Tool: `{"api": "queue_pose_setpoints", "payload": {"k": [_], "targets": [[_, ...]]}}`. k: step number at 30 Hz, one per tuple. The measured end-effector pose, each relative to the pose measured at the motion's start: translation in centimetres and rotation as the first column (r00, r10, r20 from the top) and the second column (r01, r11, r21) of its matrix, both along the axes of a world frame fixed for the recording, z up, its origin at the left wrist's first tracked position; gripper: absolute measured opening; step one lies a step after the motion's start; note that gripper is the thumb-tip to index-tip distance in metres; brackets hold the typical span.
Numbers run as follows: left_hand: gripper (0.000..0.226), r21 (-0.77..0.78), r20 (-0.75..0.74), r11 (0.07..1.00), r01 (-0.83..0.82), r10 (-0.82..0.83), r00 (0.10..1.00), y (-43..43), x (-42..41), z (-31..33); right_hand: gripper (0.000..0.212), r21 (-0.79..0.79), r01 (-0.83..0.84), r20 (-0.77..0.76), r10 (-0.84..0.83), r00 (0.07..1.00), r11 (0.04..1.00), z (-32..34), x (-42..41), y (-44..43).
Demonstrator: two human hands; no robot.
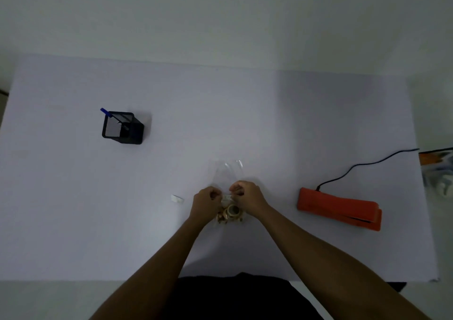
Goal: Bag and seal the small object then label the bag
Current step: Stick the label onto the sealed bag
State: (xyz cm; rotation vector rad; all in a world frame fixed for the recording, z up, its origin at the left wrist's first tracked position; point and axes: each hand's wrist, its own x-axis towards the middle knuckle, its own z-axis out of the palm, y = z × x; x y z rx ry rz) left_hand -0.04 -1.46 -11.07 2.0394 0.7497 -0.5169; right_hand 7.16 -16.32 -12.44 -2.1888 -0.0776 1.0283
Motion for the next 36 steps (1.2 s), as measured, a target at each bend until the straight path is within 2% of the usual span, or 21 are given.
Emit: {"api": "queue_pose_setpoints", "payload": {"k": [11,16,23,36], "targets": [[0.009,-0.029,-0.014,0.998,0.052,-0.053,0.999,0.1,0.3,-0.8,0.022,0.033,-0.033,0.043,0.032,0.999,0.999,-0.4,0.5,0.6],[0.014,-0.029,-0.009,0.999,0.044,-0.044,0.999,0.1,0.3,-1.0,0.025,0.035,-0.062,0.058,0.06,0.996,0.997,-0.6,0.4,0.6],[0.017,0.003,-0.039,1.0,-0.029,0.03,0.999,-0.4,0.3,-0.9,0.024,0.031,0.029,0.097,-0.032,0.995,0.999,-0.3,0.3,0.8],[0.016,0.074,-0.061,0.996,-0.039,0.044,0.997,-1.2,0.6,-0.8,0.019,-0.002,0.039,0.159,-0.038,0.987,0.999,-0.4,-0.4,1.4]]}}
